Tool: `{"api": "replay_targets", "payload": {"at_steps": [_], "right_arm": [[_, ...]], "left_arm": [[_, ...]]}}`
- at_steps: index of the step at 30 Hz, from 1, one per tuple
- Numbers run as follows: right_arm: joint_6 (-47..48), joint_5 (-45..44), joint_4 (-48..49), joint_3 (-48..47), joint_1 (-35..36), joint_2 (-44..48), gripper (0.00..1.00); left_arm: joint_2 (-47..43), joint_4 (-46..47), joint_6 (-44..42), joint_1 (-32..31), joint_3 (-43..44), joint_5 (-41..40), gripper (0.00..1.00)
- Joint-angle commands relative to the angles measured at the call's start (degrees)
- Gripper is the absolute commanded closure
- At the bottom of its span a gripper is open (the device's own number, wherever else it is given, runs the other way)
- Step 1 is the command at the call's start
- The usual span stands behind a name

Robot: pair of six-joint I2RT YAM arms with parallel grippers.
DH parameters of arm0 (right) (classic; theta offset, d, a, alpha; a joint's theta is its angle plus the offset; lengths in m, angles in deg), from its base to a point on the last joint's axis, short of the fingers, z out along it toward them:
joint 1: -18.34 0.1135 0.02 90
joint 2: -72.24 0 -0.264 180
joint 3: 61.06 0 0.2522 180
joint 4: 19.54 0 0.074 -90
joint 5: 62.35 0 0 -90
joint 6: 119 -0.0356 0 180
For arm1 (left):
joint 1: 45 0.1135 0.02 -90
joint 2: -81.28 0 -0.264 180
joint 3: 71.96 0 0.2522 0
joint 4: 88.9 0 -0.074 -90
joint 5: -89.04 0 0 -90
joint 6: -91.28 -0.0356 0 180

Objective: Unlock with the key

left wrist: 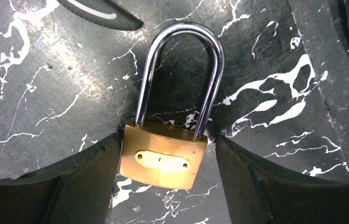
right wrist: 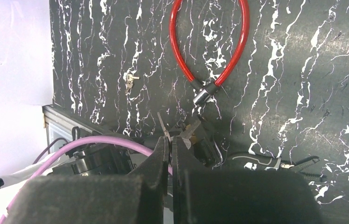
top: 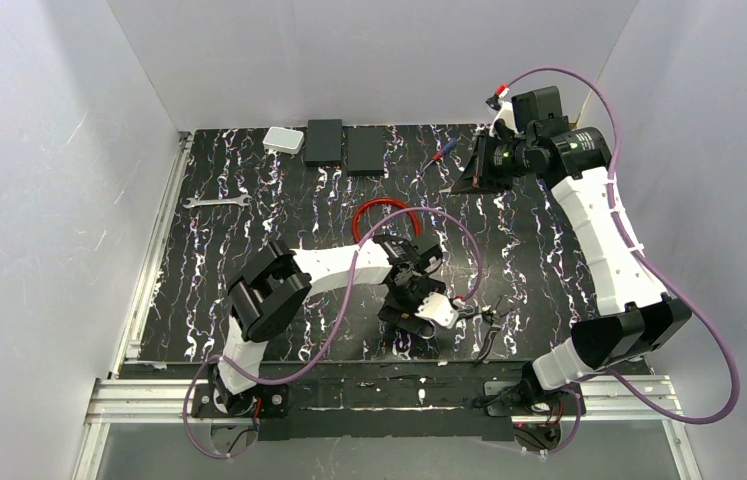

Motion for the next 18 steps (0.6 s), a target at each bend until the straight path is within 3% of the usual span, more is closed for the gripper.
{"api": "replay_targets", "payload": {"at_steps": [1, 11, 14, 18], "right_arm": [[1.35, 1.69, -1.23, -2.53, -0.28, -0.20, 0.99], [1.51, 1.63, -1.27, -2.64, -0.36, -0.81, 0.99], [1.39, 1.59, -0.75, -3.07, -0.33, -1.41, 0.99], [1.82, 1.02, -0.34, -5.29, -0.37, -3.12, 0.99]], "left_arm": [[3.57, -3.18, 1.94, -0.15, 0.88, 3.22, 0.33], [3.42, -5.42, 8.38, 0.17, -0.41, 1.97, 0.82], [0.68, -3.49, 13.16, 1.09, -1.33, 1.46, 0.90], [-6.27, 2.57, 19.44, 2.08, -6.77, 0.03, 0.92]]}}
